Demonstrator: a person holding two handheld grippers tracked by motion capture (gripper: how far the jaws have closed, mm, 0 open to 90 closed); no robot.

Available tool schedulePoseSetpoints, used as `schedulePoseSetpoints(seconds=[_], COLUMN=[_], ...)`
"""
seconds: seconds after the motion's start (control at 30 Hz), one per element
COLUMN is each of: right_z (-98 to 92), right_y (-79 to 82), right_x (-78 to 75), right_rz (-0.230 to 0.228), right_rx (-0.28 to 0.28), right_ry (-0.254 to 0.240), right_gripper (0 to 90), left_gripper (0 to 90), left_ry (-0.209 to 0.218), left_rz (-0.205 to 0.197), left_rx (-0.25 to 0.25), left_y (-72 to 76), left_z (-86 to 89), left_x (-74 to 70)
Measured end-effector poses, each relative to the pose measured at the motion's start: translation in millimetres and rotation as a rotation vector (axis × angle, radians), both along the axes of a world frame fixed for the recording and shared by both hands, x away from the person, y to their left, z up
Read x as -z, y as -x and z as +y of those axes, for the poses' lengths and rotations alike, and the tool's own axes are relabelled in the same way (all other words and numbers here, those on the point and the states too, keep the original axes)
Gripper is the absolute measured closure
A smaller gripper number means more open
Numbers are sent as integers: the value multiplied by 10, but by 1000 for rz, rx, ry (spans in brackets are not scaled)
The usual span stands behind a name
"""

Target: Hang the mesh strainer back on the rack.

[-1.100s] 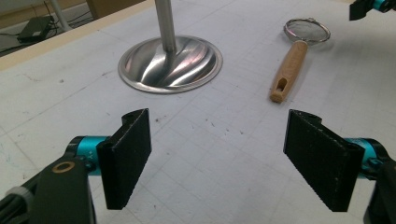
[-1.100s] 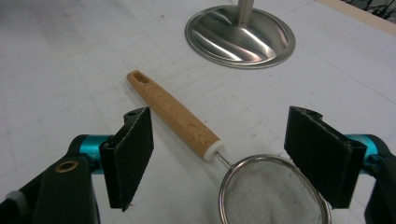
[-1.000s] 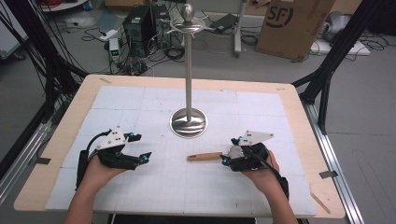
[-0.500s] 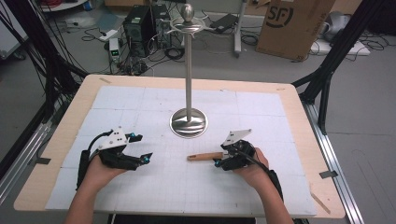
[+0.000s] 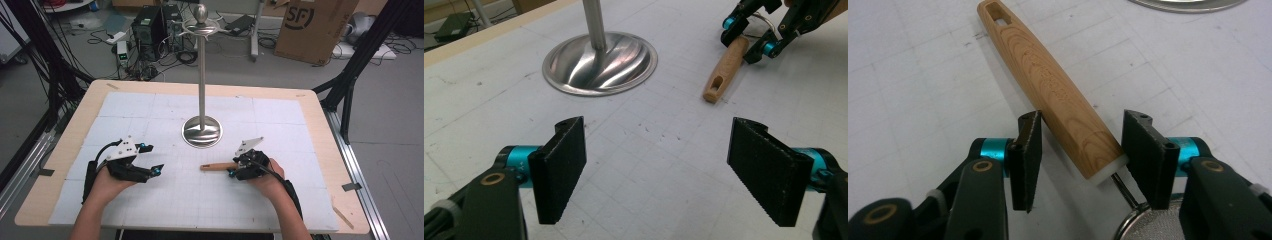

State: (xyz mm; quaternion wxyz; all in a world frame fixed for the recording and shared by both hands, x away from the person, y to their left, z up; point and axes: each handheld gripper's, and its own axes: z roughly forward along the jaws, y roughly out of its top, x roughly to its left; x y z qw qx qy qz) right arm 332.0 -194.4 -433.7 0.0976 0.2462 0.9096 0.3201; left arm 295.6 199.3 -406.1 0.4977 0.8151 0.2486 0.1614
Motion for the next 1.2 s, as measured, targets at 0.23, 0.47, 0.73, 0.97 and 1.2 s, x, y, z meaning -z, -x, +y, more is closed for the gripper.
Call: schedulePoseSetpoints(seconds=[0.23, 0.47, 0.73, 0.97, 1.2], right_z=[-29, -72, -98, -87, -40], right_y=[5, -2, -3, 1, -34], right_x=[-25, -49, -55, -50, -61], right_rz=[13, 24, 33, 21, 28], right_rx=[32, 69, 77, 80, 63], right_ry=[-3, -11, -9, 0, 22], right_gripper=[573, 634, 631, 580, 598], left_gripper=[244, 245, 246, 245, 246], left_ry=[0, 1, 0, -6, -12], left_rz=[5, 9, 9, 13, 15], left_rx=[-2, -1, 1, 1, 6], left_y=[0, 0, -1, -3, -7], left_z=[-11, -16, -19, -29, -38], left_x=[10, 14, 17, 26, 33])
